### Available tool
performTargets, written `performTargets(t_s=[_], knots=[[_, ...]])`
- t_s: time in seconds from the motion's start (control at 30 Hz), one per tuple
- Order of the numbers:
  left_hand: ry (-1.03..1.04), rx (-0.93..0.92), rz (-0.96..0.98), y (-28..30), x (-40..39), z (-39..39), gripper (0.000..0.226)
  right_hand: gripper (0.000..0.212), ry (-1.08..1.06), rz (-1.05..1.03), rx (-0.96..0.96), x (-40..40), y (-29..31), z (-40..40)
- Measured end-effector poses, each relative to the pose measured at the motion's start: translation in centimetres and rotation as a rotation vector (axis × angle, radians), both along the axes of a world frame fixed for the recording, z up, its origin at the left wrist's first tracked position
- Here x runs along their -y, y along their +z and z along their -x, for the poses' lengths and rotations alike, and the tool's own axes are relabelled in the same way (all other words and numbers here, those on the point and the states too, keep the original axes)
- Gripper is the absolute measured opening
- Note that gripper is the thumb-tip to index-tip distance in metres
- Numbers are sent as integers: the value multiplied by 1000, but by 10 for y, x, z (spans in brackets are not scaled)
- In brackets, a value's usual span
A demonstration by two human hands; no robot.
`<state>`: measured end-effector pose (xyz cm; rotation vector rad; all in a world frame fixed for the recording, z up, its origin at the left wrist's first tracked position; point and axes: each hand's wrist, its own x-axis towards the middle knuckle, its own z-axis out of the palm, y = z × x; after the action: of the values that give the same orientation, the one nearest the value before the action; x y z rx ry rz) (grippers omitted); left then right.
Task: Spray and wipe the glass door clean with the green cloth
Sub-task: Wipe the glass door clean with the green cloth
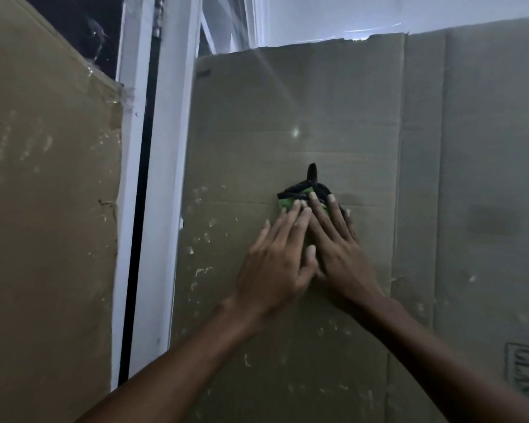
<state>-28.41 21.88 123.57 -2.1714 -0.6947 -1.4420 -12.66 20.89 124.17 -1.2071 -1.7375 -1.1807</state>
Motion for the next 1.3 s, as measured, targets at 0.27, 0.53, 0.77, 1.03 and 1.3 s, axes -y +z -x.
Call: performTargets(t_s=[0.27,0.53,0.77,1.03,1.3], knots=[[25,153,275,-2,13,-71,78,61,-27,-99,-15,20,27,-58],[322,98,10,5,-42,-35,71,65,-167,-168,28,14,26,-55],[272,316,136,31,-49,-2,74,74,-252,-191,44,6,22,-51],[364,130,-47,18,-78,12,69,78,-259,-169,-8,7,21,-37],[388,324,129,32,-99,56,67,77,-246,-154,-9,9,24,-37]])
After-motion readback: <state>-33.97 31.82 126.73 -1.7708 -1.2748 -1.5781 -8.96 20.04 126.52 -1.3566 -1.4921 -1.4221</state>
